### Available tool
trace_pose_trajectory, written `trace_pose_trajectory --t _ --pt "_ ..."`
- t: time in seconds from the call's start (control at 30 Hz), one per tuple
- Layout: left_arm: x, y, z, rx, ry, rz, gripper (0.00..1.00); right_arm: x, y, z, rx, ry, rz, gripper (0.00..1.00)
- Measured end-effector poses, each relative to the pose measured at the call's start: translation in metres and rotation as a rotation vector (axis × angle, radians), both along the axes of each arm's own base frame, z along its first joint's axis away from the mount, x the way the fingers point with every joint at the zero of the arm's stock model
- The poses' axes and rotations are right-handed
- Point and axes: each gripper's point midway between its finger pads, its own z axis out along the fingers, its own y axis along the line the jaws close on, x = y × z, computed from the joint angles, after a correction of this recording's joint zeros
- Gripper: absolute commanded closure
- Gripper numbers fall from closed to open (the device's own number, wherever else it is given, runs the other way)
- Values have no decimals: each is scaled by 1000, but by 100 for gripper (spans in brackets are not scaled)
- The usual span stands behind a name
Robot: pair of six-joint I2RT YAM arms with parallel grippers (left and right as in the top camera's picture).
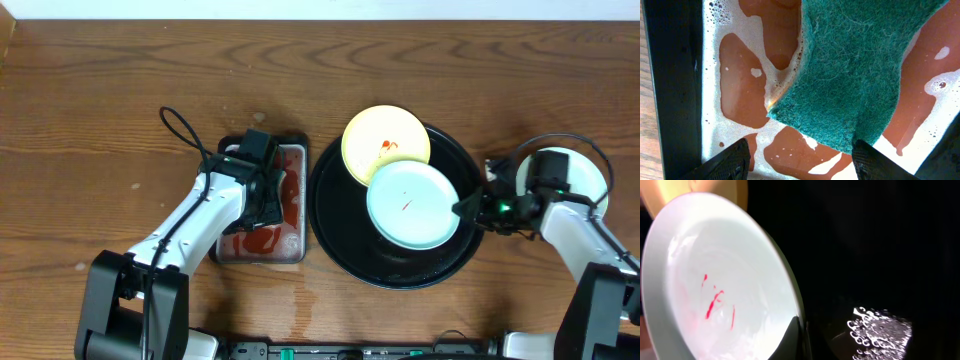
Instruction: Clean dirty plates on tray and stack at the side
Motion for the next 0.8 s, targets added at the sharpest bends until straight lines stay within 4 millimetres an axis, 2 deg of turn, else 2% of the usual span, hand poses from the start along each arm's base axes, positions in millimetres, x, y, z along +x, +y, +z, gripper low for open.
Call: trace_pose_trajectory --t 0.27,0.53,0.8 --pt "0 0 0 0 0 0 34 -10 26 -14 -172 23 125 99" --pt "0 0 0 0 0 0 34 -20 54 -19 -238 19 235 99" --pt "0 0 0 0 0 0 33 -23 60 -20 -250 25 245 99"
